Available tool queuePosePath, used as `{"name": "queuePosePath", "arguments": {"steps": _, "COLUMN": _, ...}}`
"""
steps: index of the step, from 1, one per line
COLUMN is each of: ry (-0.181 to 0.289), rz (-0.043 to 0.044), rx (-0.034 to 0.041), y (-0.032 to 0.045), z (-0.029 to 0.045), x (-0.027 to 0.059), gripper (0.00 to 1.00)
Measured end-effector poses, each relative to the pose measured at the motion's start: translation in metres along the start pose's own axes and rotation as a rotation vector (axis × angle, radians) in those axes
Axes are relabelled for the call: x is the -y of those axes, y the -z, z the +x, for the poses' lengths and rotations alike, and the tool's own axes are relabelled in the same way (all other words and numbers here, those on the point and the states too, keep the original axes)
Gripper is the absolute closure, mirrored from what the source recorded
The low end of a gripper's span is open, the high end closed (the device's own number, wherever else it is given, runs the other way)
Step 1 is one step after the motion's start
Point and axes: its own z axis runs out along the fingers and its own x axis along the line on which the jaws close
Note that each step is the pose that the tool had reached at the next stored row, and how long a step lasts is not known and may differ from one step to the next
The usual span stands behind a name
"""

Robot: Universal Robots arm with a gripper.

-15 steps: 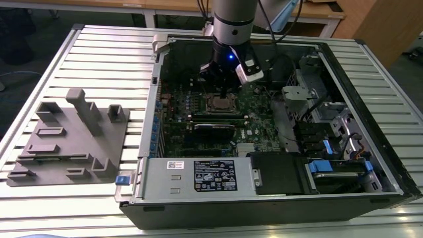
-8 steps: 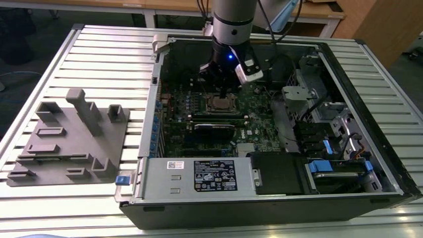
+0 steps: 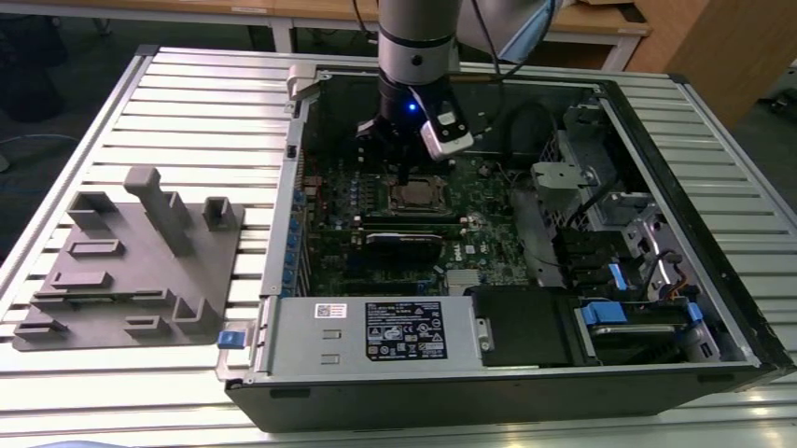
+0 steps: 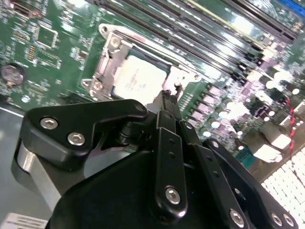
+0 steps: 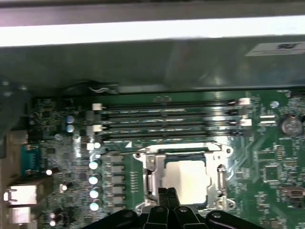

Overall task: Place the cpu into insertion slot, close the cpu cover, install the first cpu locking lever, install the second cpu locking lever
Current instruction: 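Install the first cpu locking lever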

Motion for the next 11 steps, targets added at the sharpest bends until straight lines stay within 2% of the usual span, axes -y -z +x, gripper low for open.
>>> {"name": "queuePosePath", "arguments": {"steps": 4, "ry": 0.000, "rz": -0.0002, "rx": 0.0002, "y": -0.0004, "z": 0.0060, "x": 0.0003, "gripper": 0.89}}
{"name": "queuePosePath", "arguments": {"steps": 11, "ry": 0.000, "rz": 0.0000, "rx": 0.0000, "y": -0.0003, "z": 0.0065, "x": 0.0004, "gripper": 0.89}}
